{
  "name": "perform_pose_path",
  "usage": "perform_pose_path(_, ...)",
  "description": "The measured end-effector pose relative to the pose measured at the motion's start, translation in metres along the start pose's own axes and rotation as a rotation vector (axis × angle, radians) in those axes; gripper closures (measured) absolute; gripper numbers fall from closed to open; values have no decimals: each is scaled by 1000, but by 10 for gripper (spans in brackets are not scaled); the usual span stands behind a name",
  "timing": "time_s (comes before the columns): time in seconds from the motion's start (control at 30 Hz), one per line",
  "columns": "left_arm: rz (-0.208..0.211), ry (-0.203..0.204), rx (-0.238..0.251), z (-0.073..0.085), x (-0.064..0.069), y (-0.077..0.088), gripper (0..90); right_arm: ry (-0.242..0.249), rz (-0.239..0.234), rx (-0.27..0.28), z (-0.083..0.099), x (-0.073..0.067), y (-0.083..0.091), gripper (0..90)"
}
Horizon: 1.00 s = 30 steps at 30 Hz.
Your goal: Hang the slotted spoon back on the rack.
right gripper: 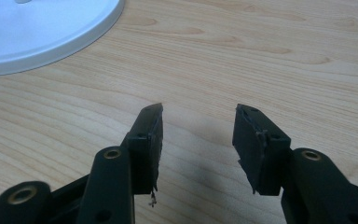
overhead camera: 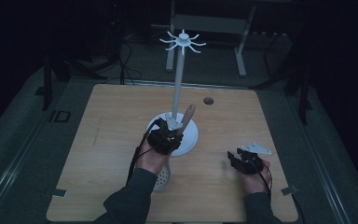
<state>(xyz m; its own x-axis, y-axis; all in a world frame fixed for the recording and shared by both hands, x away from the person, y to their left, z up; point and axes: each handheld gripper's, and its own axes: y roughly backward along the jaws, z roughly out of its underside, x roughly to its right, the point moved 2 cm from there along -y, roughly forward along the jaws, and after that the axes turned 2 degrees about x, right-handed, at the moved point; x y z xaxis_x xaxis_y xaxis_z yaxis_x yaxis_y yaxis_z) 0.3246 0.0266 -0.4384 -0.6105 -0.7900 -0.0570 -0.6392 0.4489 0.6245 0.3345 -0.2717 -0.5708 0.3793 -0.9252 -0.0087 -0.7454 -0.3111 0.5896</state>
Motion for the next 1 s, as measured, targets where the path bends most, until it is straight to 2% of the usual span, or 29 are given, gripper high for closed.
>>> perform_pose_path(0.17,-15,1,63,-5,-1,8,748,-1,0,-1,0,0,0,525)
perform_pose_path(0.47,-46,3,135,-10,-2,16,748,-2,0,0,0,0,0,525)
perform_pose_path(0.63,-57,21,160,-12,-4,18,748,-3,-1,-1,0,0,0,525)
perform_pose_path(1.0,-69,19,189,-20,-4,24,749,3,-2,-1,0,0,0,524)
